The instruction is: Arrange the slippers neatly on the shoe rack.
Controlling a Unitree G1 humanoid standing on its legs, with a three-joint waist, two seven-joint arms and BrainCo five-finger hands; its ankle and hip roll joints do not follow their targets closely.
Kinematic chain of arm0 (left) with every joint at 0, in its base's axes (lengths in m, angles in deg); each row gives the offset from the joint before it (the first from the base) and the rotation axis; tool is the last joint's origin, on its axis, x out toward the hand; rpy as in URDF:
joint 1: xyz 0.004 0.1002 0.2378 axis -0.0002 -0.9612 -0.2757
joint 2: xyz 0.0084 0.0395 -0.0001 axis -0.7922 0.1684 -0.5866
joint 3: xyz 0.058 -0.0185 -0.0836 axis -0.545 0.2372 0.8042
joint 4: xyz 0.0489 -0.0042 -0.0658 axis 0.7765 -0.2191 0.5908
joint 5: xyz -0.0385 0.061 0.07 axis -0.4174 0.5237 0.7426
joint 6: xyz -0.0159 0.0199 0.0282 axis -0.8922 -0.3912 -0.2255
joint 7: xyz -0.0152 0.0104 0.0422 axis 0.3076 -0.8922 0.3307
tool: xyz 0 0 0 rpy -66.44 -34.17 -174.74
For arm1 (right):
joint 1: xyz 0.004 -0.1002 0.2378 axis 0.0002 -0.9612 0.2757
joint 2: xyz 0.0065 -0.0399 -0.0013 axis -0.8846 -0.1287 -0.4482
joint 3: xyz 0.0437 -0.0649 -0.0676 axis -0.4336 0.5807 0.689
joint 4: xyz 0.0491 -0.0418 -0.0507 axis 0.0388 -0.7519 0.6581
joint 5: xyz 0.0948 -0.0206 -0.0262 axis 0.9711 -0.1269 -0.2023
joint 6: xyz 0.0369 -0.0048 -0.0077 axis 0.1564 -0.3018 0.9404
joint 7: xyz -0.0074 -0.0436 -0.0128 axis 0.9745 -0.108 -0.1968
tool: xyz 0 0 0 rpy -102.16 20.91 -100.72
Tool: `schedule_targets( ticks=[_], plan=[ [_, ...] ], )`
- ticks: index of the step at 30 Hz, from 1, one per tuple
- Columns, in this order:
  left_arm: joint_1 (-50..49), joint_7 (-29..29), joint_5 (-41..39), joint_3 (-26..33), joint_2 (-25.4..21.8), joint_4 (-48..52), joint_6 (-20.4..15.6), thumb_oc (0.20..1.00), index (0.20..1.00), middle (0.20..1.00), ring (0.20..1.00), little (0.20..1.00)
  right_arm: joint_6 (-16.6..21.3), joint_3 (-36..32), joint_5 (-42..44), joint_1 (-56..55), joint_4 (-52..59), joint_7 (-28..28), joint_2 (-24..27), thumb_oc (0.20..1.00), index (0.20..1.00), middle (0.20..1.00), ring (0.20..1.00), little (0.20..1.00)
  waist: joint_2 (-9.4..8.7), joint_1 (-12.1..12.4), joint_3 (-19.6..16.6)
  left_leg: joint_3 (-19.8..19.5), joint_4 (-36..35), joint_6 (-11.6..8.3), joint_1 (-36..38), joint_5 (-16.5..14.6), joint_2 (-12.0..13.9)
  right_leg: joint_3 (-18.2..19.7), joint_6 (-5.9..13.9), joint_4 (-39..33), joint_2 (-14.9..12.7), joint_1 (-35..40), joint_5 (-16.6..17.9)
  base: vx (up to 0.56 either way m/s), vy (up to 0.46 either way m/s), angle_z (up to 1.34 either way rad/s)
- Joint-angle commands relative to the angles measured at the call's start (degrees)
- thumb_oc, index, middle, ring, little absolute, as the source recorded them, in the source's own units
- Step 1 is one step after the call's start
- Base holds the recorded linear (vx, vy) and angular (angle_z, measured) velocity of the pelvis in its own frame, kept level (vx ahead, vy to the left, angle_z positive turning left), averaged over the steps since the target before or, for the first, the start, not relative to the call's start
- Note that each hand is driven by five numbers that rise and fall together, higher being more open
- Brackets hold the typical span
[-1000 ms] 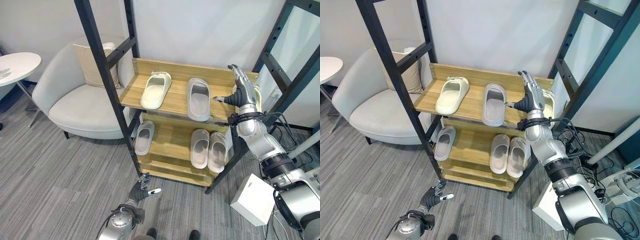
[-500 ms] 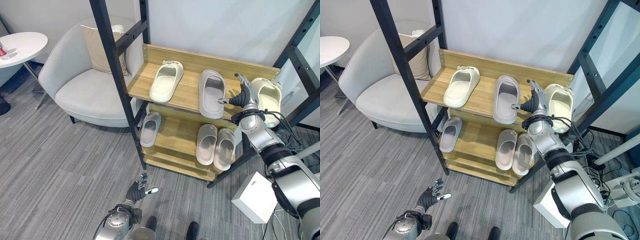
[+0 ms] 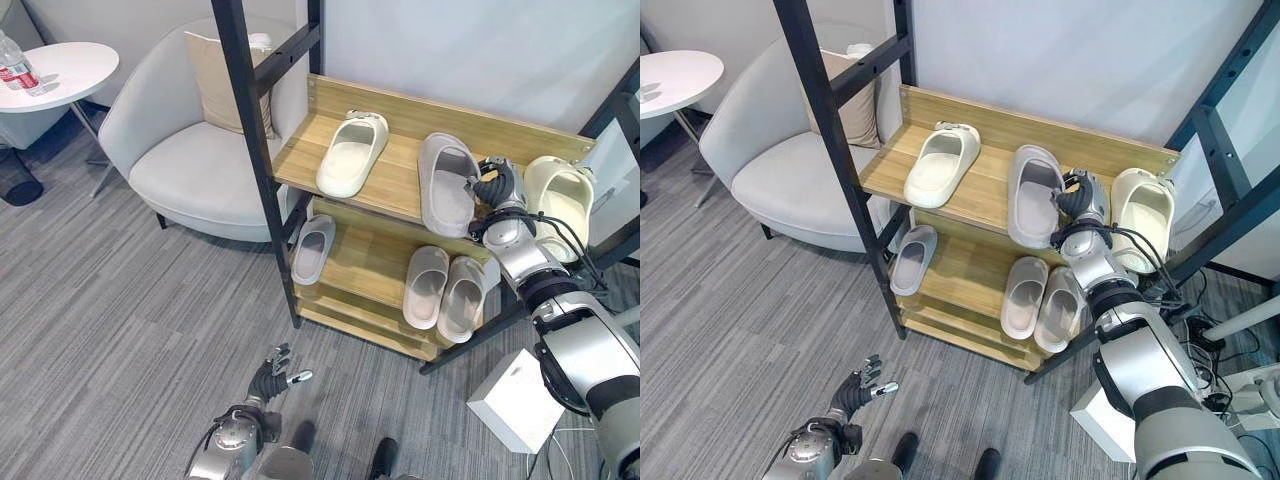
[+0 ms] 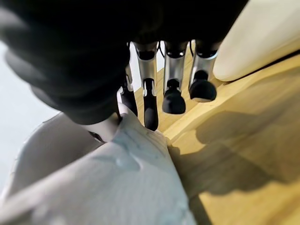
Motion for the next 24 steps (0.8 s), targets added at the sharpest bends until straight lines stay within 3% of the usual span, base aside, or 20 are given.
schedule_targets(
  ticks=[1, 3, 5, 6, 8, 11, 12, 13, 14, 15, 16, 17, 19, 24],
  plan=[
    [3.7, 1.6, -1.4, -0.6, 0.9, 0.6, -2.2, 1.0, 1.0, 1.0, 1.0, 1.0, 2.4, -1.9, 3.9, 0.6, 10.2, -5.4, 1.0, 0.2, 0.2, 0.2, 0.2, 0.2, 0.74, 0.7, 1.2, -1.2, 0.1, 4.14, 4.2, -12.0, -2.6, 1.0, 2.44, 0.1, -0.7, 8.3, -13.4, -0.03, 0.01, -0.01],
    [3.1, 2.7, -0.6, 1.3, 1.5, 1.7, -1.8, 1.0, 1.0, 1.0, 1.0, 1.0, 3.6, -8.4, 0.9, -9.8, 28.9, -9.6, -0.8, 0.2, 0.2, 0.2, 0.2, 0.2, 1.66, -0.8, 0.9, -1.0, -0.3, 4.57, 4.5, -11.8, -2.6, 1.9, 2.22, 0.1, -0.6, 7.9, -13.3, -0.02, 0.002, -0.08],
    [2.7, 2.9, 0.0, 2.0, 1.7, 1.9, -1.8, 1.0, 1.0, 1.0, 1.0, 1.0, 4.1, -11.1, 0.1, -14.2, 34.2, -10.4, -1.8, 0.2, 0.2, 0.2, 0.2, 0.2, 1.91, -1.1, 0.8, -0.9, -0.4, 4.69, 4.7, -11.8, -2.6, 2.2, 2.15, 0.1, -0.6, 7.9, -13.4, -0.01, -0.002, -0.03],
    [2.0, 3.1, 1.2, 3.3, 2.0, 2.2, -1.6, 1.0, 1.0, 1.0, 1.0, 1.0, 6.1, -14.9, -0.1, -20.8, 43.3, -10.9, -3.0, 0.2, 0.2, 0.2, 0.2, 0.2, 2.37, -2.0, 0.7, -0.6, -0.4, 4.83, 4.8, -11.9, -2.5, 2.5, 2.04, 0.1, -0.6, 7.8, -13.5, -0.01, -0.016, -0.05],
    [1.5, 3.1, 2.0, 3.9, 1.9, 2.9, -1.4, 1.0, 1.0, 1.0, 1.0, 1.0, 6.8, -16.5, -0.2, -23.9, 47.6, -10.3, -3.9, 0.2, 0.2, 0.2, 0.2, 0.2, 2.47, -2.4, 0.5, -0.4, -0.4, 4.86, 4.9, -12.0, -2.4, 2.7, 2.0, 0.1, -0.6, 7.8, -13.7, -0.02, -0.025, -0.06],
    [0.4, 2.7, 3.3, 5.4, 1.7, 3.9, -0.8, 1.0, 1.0, 1.0, 1.0, 1.0, 10.9, -17.0, 5.7, -29.4, 57.3, -6.1, -6.9, 0.2, 0.2, 0.2, 0.2, 0.2, 2.58, -3.3, 0.5, 0.5, -0.4, 4.9, 5.2, -12.1, -2.1, 3.4, 1.89, 0.1, -0.5, 7.6, -13.7, -0.05, -0.042, -0.09],
    [-0.5, 2.2, 3.4, 6.1, 1.6, 4.5, -0.5, 1.0, 1.0, 1.0, 1.0, 1.0, 12.8, -14.9, 10.6, -31.3, 61.6, -1.4, -8.1, 0.2, 0.2, 0.2, 0.2, 0.2, 2.58, -3.9, 0.4, 0.9, -0.4, 4.84, 5.4, -12.2, -1.9, 3.5, 1.87, 0.1, -0.5, 7.7, -13.8, -0.05, -0.033, -0.14],
    [-0.5, 2.2, 3.4, 6.1, 1.6, 4.5, -0.5, 1.0, 1.0, 1.0, 1.0, 1.0, 12.8, -14.9, 10.6, -31.3, 61.6, -1.4, -8.2, 0.2, 0.2, 0.2, 0.2, 0.2, 2.57, -3.9, 0.4, 0.9, -0.4, 4.84, 5.4, -12.2, -1.9, 3.5, 1.87, 0.1, -0.5, 7.7, -13.8, -0.07, -0.047, -0.28],
    [-1.0, 2.0, 3.6, 6.7, 1.7, 4.7, -0.2, 1.0, 1.0, 1.0, 1.0, 1.0, 14.8, -11.4, 16.8, -32.8, 65.8, 4.0, -9.1, 0.2, 0.2, 0.2, 0.2, 0.2, 2.45, -4.3, 0.4, 1.2, -0.4, 4.73, 5.4, -12.1, -1.7, 3.6, 1.74, 0.1, -0.5, 7.8, -13.9, -0.04, -0.027, -0.23],
    [-1.0, 2.0, 3.6, 6.7, 1.7, 4.7, -0.2, 1.0, 1.0, 1.0, 1.0, 1.0, 14.8, -11.4, 16.9, -32.9, 65.8, 4.0, -9.1, 0.2, 0.2, 0.2, 0.2, 0.2, 2.46, -4.3, 0.4, 1.1, -0.4, 4.73, 5.4, -12.1, -1.7, 3.5, 1.74, 0.1, -0.5, 7.8, -13.9, -0.09, -0.044, -0.16],
    [-1.2, 1.7, 3.6, 6.9, 1.9, 4.5, 0.0, 1.0, 1.0, 1.0, 1.0, 1.0, 15.5, -7.3, 21.7, -33.9, 68.2, 8.6, -10.0, 0.2, 0.2, 0.2, 0.2, 0.2, 2.41, -4.5, 0.4, 1.4, -0.4, 4.56, 5.4, -11.9, -1.5, 3.4, 1.65, 0.1, -0.5, 7.8, -14.0, -0.04, -0.018, -0.01],
    [-1.2, 1.7, 3.6, 6.9, 1.9, 4.5, 0.0, 1.0, 1.0, 1.0, 1.0, 1.0, 15.6, -7.3, 21.7, -33.9, 68.2, 8.6, -10.0, 0.2, 0.2, 0.2, 0.2, 0.2, 2.41, -4.6, 0.4, 1.4, -0.4, 4.55, 5.4, -11.9, -1.5, 3.4, 1.65, 0.1, -0.5, 7.9, -14.0, -0.08, -0.028, 0.02],
    [-1.4, 1.7, 3.3, 7.1, 2.3, 4.2, -0.5, 1.0, 1.0, 1.0, 1.0, 1.0, 14.9, 0.6, 26.7, -35.9, 71.4, 16.1, -10.6, 0.2, 0.2, 0.2, 0.2, 0.2, 2.26, -4.7, 0.6, 1.4, -0.4, 4.26, 5.3, -11.6, -1.3, 2.9, 1.5, 0.1, -0.5, 8.1, -14.1, -0.07, -0.017, 0.02],
    [-1.5, 1.3, 3.4, 6.9, 2.7, 3.1, -2.0, 1.0, 1.0, 1.0, 1.0, 1.0, 13.1, 9.5, 26.7, -38.0, 71.4, 23.5, -9.5, 0.2, 0.2, 0.2, 0.2, 0.2, 1.92, -4.2, 0.8, 0.0, -0.4, 3.78, 4.6, -11.0, -1.3, 1.2, 1.31, 0.1, -0.5, 8.3, -13.9, -0.05, -0.01, 0.08]
  ],
)
